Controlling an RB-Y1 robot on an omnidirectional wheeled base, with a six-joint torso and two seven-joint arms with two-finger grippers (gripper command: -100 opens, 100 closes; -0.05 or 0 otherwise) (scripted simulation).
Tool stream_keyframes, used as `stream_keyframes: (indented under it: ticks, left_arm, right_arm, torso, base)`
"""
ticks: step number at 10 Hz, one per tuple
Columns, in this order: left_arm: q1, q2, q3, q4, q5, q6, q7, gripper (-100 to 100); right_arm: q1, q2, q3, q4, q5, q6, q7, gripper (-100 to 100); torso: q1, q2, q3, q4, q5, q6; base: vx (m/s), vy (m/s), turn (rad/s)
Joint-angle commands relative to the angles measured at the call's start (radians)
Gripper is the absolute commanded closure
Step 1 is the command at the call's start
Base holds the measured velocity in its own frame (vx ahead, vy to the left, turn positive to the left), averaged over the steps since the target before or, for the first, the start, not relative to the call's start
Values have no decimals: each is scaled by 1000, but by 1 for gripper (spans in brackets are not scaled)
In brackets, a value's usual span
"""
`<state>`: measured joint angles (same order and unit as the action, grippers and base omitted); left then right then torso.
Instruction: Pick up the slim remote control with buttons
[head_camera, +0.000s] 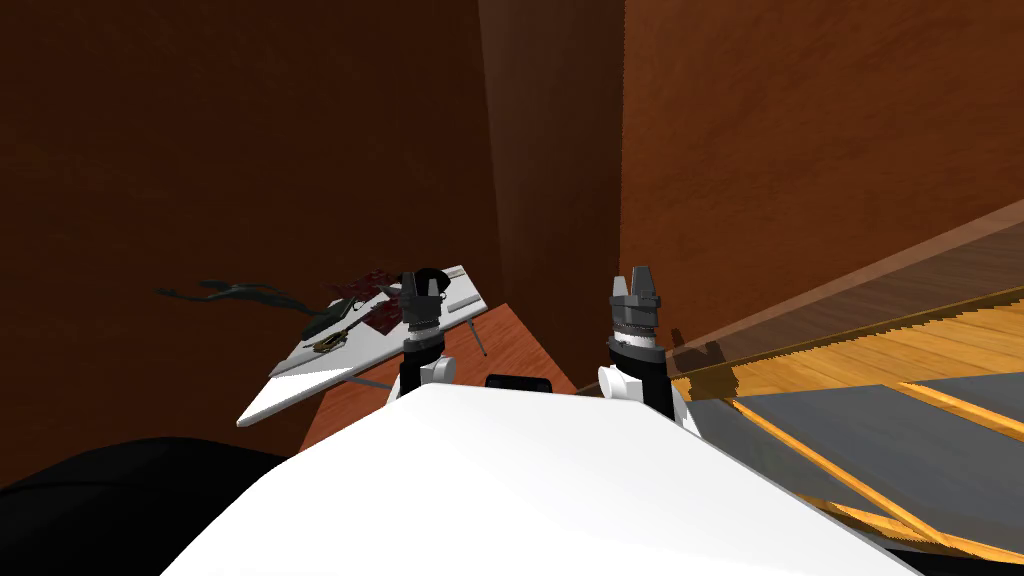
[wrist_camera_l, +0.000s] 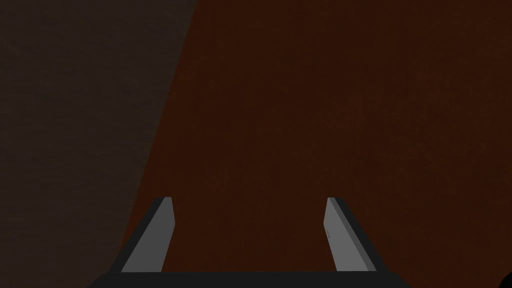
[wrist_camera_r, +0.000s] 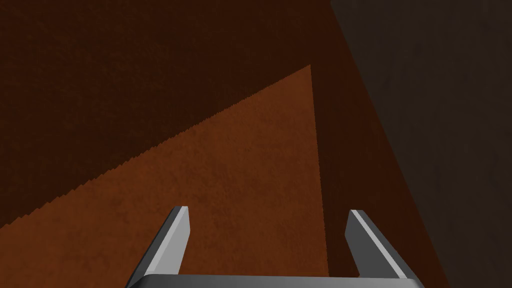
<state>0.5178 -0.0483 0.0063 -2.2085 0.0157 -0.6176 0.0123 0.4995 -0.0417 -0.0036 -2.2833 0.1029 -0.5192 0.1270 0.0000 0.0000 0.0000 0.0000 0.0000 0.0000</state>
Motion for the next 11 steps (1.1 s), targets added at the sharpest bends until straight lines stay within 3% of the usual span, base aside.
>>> stream_keyframes:
  ticks: [1,6,7,9,10,11]
  left_arm:
    - [-14,42,11,9,3,16,-1,-100]
    - [-134,188,97,89,30,142,-3,-100]
    - [-137,188,97,89,30,154,-3,-100]
    - [-208,234,147,143,45,219,-3,-100]
    - [-215,234,147,143,45,242,-3,-100]
    - [-255,255,174,174,54,276,-3,-100]
  right_arm:
    - [0,0,0,0,0,0,0,0]
    - [0,0,0,0,0,0,0,0]
    - [0,0,0,0,0,0,0,0]
    - [0,0,0,0,0,0,0,0]
    - [0,0,0,0,0,0,0,0]
    - [0,0,0,0,0,0,0,0]
  torso:
    - [0,0,0,0,0,0]
    - [0,5,3,1,0,0]
    - [0,6,3,1,0,0]
    - [0,4,2,1,0,0]
    - [0,4,2,1,0,0]
    - [0,4,2,1,0,0]
  base:
    - [-16,-4,25]
    - [-73,-11,54]
    - [-62,-3,16]
    - [-63,-3,62]
    - [-59,-4,31]
    - [-62,-2,54]
